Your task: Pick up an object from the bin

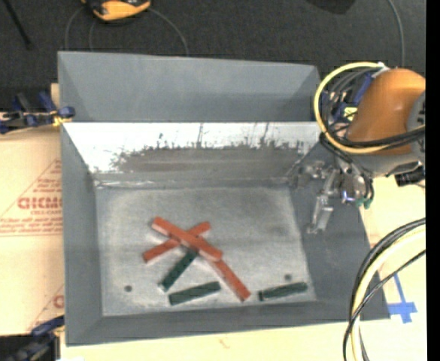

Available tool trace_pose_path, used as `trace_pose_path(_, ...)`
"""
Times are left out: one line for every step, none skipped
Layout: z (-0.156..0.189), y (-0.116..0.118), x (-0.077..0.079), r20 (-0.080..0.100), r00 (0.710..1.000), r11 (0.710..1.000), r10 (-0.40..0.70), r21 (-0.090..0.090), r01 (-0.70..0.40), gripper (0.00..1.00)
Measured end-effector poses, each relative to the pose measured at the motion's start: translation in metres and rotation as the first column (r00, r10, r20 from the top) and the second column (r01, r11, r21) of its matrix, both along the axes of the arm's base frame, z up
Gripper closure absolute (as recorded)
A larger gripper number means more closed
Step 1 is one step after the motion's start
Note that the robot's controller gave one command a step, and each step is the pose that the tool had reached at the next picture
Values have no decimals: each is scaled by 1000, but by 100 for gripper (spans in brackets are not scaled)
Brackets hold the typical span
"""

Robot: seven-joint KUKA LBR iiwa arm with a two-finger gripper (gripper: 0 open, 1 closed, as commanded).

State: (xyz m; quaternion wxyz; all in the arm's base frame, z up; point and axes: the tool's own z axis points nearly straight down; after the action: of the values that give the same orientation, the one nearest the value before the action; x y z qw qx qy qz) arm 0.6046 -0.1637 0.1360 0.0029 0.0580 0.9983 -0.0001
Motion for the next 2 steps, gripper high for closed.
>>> trace_pose_path(2,41,10,-1,981,981,196,-3,-196,0)
trace_pose_path(2,84,15,6,947,947,322,-4,-322,0)
